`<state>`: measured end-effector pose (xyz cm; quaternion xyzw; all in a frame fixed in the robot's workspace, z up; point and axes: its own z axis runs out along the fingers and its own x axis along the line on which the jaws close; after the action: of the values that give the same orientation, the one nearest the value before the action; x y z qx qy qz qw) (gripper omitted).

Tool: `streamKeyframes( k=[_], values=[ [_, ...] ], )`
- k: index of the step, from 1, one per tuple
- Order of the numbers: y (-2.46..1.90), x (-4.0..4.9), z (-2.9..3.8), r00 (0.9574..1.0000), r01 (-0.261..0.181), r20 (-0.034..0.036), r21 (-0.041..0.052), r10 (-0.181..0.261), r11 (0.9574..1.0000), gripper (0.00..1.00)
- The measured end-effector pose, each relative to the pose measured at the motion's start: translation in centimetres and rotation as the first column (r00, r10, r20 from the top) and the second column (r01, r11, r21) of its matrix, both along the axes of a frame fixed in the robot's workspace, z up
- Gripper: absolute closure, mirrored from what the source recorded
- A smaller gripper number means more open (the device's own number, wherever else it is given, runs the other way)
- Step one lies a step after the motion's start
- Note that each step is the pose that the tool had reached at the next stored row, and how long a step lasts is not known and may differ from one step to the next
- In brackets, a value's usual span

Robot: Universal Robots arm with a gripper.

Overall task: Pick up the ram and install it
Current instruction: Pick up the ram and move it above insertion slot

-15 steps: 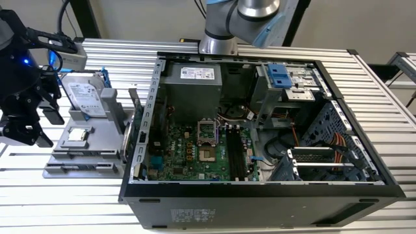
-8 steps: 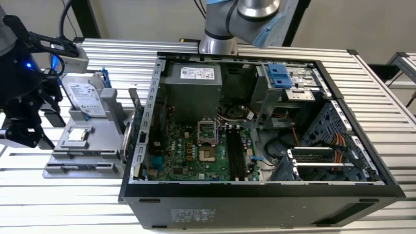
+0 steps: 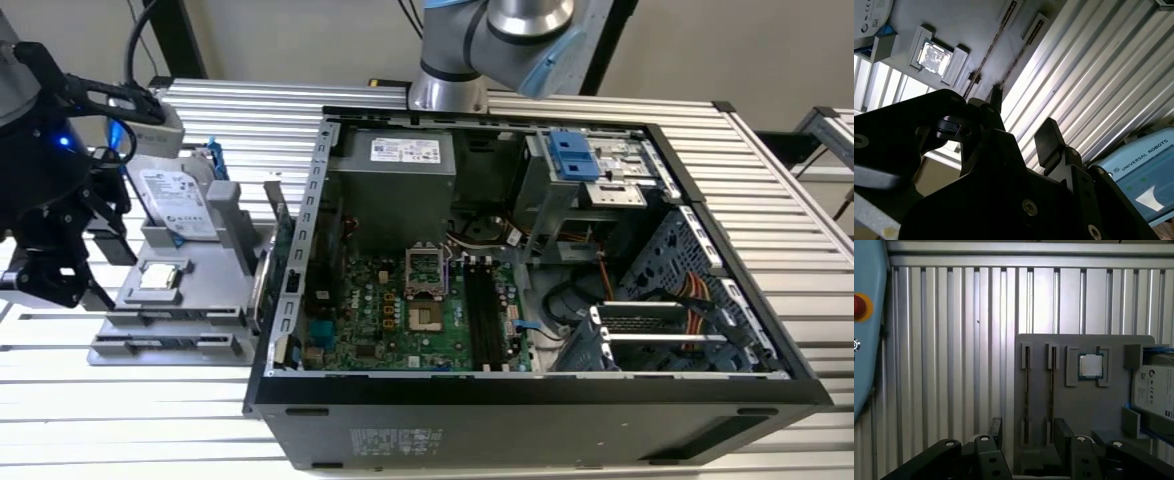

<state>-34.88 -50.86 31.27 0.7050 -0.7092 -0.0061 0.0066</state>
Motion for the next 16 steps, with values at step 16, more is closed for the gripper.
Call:
streamKeyframes(
  k=[16],
  values=[
    [0.10,0.00,-1.10,1.0000,0.000,0.0000,-0.0167,0.000,0.9999,0.00]
  ],
)
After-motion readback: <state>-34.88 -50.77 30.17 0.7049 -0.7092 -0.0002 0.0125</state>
